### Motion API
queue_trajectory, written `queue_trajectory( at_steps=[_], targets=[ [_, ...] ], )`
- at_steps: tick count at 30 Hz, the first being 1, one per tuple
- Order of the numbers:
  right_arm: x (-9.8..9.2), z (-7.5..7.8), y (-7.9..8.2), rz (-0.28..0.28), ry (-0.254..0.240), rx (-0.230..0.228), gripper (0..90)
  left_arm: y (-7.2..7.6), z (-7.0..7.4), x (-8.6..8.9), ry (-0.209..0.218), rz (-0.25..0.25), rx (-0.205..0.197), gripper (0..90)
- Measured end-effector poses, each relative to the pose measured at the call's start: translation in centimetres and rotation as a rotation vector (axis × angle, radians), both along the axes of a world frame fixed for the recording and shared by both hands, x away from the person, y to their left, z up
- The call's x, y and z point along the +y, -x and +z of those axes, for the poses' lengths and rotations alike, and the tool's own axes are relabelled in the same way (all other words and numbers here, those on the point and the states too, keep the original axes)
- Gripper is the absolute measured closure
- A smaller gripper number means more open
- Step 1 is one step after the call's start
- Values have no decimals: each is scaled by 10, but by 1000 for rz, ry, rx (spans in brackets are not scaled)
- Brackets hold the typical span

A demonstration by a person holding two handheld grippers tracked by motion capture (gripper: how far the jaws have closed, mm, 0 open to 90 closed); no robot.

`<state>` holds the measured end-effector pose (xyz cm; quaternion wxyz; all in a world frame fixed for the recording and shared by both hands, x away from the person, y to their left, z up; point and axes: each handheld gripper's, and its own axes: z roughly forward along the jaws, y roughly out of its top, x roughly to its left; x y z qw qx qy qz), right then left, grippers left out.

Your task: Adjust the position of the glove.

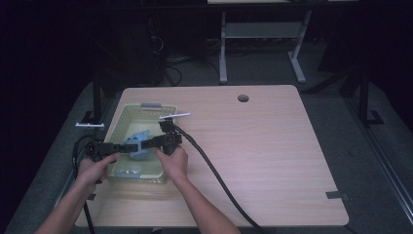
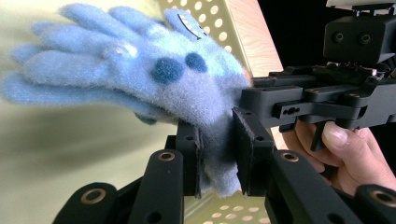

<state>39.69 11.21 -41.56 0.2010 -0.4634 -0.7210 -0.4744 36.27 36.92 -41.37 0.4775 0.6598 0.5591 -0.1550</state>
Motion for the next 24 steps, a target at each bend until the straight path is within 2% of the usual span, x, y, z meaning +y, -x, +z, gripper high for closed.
queue_trajectory(
  at_steps=[13,15,20,22,23,24],
  targets=[
    [0,-1,2,-7,33,-18,736,-2,-2,-2,-11,-15,8,739],
    [0,0,2,-14,55,-29,719,-2,-2,-3,-21,-19,8,740],
    [-3,3,3,-22,69,-40,703,-3,-2,-3,-38,-18,16,739],
    [-4,3,3,-28,70,-40,700,-3,-2,-4,-54,-12,23,739],
    [-8,4,3,-40,74,-43,694,-4,-2,-4,-79,-13,31,739],
    [-8,4,3,-40,74,-43,694,-4,-2,-4,-79,-13,31,739]
  ],
)
